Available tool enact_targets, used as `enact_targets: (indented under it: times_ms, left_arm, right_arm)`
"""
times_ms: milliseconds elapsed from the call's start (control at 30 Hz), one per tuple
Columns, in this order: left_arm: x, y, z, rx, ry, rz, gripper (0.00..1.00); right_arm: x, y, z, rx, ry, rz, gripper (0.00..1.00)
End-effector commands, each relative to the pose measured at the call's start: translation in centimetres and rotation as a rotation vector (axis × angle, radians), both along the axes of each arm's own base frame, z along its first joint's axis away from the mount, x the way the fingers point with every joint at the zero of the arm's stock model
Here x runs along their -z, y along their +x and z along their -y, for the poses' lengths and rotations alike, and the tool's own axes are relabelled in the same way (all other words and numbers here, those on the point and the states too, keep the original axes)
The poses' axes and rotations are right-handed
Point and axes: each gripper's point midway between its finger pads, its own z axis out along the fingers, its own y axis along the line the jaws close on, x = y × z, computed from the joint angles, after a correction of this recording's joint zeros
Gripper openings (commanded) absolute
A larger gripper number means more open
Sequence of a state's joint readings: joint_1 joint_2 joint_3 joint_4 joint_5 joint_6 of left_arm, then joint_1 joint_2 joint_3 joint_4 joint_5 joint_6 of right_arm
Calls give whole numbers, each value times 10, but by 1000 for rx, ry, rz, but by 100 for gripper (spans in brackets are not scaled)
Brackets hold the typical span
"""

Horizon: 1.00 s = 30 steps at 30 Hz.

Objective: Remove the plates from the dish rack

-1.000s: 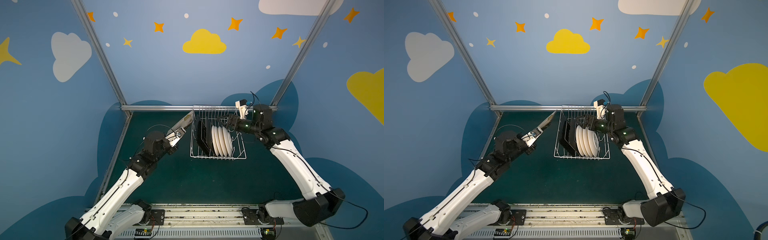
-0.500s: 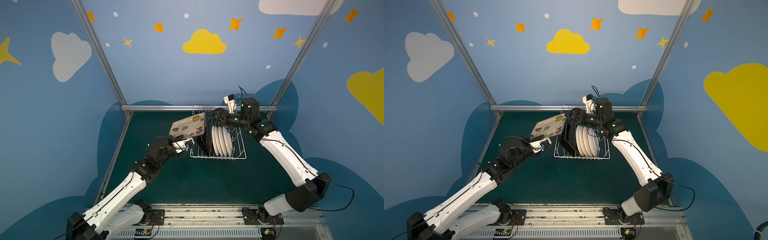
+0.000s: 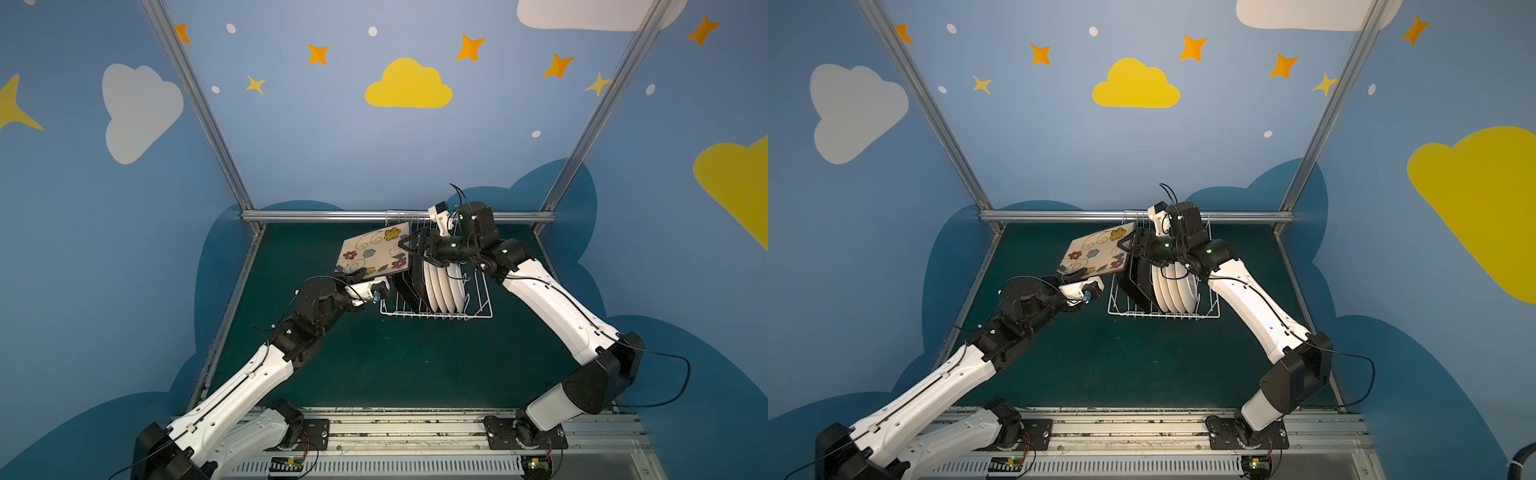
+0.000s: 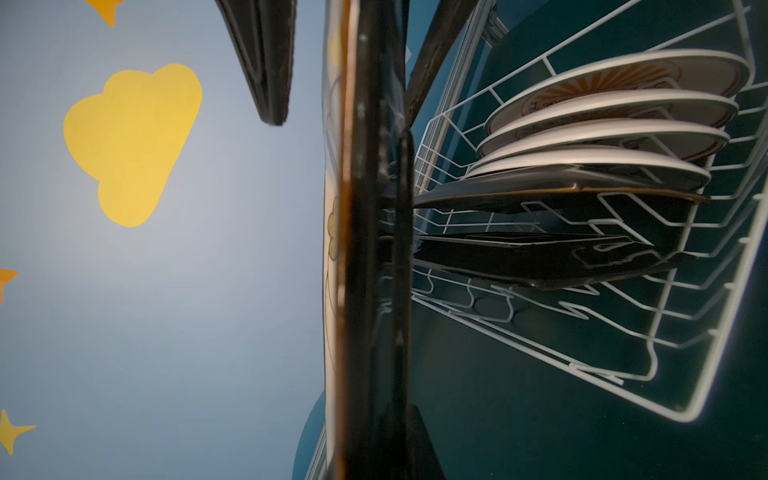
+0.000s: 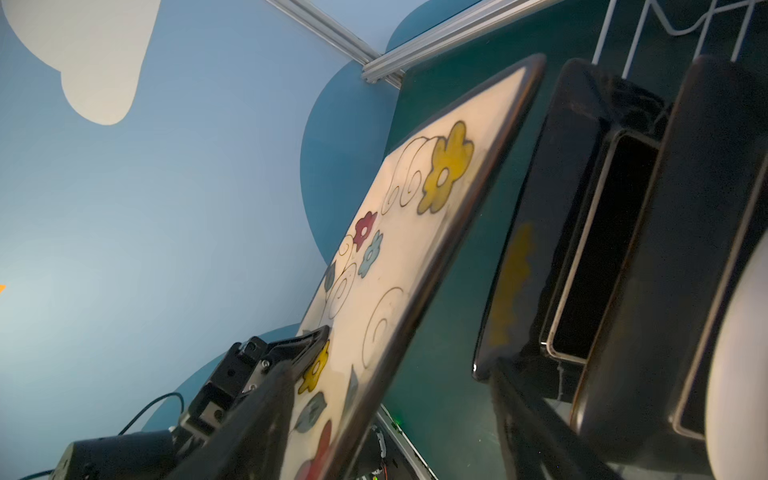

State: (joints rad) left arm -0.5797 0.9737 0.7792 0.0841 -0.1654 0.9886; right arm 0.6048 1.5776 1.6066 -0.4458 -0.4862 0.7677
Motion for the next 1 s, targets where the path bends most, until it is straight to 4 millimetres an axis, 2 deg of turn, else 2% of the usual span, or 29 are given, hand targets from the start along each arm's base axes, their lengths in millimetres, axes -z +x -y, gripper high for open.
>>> enact_targets:
  times_ms: [0,100,233,600,767,967]
  left_arm:
    - [-108,-11,-8,-6,-203,319,3]
    - [-108,-11,-7,-3,-208,322,3]
    - [-106,-11,-6,-3,-210,327,3]
    - [-94,-8,-2,6,-208,299,3]
    - [-91,-6,0,6,-205,290,3]
    - [-85,-2,0,-8,-197,273,3]
  right_arm:
    - [0,-5,-12,-35,31,-34,68]
    - [2,-8,-19,-52,40,-52,61]
    - [8,-9,-22,-51,32,-72,60]
    - [21,-7,-34,-78,44,-129,47]
    - [24,-8,-37,-100,54,-146,33]
    - [16,-7,-38,-113,81,-128,14]
